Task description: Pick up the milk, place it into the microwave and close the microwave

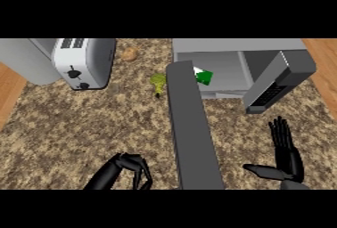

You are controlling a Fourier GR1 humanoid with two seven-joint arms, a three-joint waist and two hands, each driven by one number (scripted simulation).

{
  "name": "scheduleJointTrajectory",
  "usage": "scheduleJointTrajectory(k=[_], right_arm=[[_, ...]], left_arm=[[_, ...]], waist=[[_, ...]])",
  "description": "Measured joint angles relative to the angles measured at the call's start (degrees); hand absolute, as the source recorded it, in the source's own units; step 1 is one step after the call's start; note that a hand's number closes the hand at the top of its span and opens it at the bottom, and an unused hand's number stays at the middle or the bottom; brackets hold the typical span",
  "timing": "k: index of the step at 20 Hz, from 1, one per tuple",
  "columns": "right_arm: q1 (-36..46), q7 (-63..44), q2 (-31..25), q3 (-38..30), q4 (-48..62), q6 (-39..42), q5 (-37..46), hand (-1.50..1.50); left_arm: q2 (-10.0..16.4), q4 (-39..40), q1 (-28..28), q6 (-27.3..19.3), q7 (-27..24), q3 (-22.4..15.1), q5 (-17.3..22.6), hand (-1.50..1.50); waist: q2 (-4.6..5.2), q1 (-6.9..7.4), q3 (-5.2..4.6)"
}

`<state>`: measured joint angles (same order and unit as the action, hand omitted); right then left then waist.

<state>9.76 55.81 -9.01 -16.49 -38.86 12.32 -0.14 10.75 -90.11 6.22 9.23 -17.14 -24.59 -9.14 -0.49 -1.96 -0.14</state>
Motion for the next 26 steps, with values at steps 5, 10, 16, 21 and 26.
scheduleJointTrajectory(k=[5,10,16,21,26], right_arm=[[-7.7,-3.7,-0.5,1.6,-13.3,2.5,-3.4,-1.50],[-16.1,-10.0,-1.4,2.6,-28.3,5.9,-7.9,-1.50],[-22.0,-15.3,-2.3,3.5,-41.1,9.8,-12.7,-1.50],[-24.9,-18.4,-3.5,4.5,-48.1,12.6,-15.4,-1.50],[-25.7,-22.0,-5.0,5.3,-53.7,14.3,-17.6,-1.50]], left_arm=[[-3.2,6.6,-3.2,0.2,-0.6,-4.1,-3.8,1.50],[-8.1,12.9,-7.6,-2.9,-0.3,-8.8,-5.6,1.50],[-10.0,23.2,-18.3,-12.1,0.0,-17.7,1.3,1.50],[-10.2,28.3,-25.8,-20.9,0.7,-25.9,8.7,1.50],[-10.0,31.1,-32.4,-26.9,2.8,-30.3,14.9,1.50]], waist=[[0.12,0.02,-0.01],[0.22,0.13,0.00],[0.52,-0.48,-0.01],[0.84,-2.28,-0.07],[1.29,-4.61,-0.14]])
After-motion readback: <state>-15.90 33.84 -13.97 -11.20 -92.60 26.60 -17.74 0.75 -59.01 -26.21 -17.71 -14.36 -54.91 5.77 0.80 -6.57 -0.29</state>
